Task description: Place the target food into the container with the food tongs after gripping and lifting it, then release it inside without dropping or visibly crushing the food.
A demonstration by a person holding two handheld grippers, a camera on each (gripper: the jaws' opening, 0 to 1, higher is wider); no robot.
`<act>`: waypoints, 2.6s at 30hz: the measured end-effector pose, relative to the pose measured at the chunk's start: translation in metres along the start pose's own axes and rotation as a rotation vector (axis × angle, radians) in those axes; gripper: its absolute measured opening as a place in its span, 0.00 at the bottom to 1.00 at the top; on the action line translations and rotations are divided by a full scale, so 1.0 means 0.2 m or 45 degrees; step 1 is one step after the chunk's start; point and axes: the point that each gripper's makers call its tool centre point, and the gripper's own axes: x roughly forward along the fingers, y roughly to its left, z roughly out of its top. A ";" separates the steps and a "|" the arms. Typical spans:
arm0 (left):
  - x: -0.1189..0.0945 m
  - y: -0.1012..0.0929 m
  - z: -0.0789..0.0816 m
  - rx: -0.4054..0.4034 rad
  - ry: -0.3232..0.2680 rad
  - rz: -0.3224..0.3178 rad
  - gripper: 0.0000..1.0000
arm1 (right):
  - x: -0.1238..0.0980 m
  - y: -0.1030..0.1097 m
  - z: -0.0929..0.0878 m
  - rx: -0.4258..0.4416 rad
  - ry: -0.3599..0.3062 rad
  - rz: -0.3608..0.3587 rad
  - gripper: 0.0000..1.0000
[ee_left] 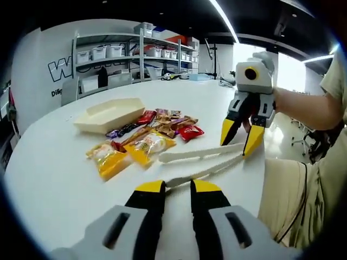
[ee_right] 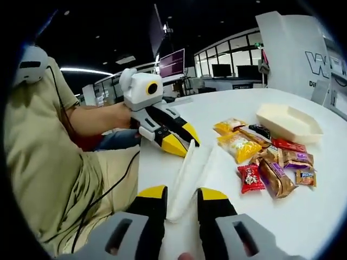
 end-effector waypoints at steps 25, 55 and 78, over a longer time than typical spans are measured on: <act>0.04 -0.01 0.02 -0.003 -0.008 0.001 0.09 | 0.13 0.16 0.02 -0.017 0.009 0.159 0.16; -0.01 0.01 0.03 -0.059 -0.031 0.003 0.09 | 0.25 0.20 0.08 -0.058 0.001 0.220 0.16; -0.05 -0.12 0.07 -0.058 -0.065 -0.086 0.31 | 0.06 -0.12 0.14 -0.128 -0.114 -0.069 0.16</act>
